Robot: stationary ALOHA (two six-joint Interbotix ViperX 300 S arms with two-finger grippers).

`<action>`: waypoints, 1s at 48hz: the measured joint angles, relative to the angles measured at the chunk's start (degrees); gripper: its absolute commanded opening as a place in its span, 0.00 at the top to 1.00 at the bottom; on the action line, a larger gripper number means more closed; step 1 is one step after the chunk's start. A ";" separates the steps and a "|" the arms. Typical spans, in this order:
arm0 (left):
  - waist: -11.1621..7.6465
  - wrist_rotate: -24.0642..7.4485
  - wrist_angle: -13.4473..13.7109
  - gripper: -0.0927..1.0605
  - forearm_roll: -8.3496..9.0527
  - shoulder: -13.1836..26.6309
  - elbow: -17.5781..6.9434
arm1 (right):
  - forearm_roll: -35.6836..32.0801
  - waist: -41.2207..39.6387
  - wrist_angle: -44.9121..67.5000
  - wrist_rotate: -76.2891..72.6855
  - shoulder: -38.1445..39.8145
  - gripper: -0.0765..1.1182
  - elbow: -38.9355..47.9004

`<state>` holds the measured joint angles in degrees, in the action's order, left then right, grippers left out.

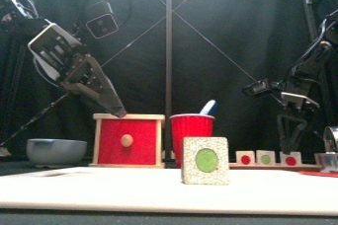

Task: Place sushi on board then cut the sushi with the knife then place the pieces on the plate
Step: Place the 4 sushi pieces on the plate

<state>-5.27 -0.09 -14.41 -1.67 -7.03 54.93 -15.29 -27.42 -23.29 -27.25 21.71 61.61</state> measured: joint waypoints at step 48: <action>0.00 0.00 0.00 0.32 -0.18 0.00 0.00 | 2.90 41.75 4.57 -0.09 -24.26 0.25 -30.85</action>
<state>-5.27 -0.09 -14.41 -1.85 -7.03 54.93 -12.39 14.33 -18.72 -27.33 -2.55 30.76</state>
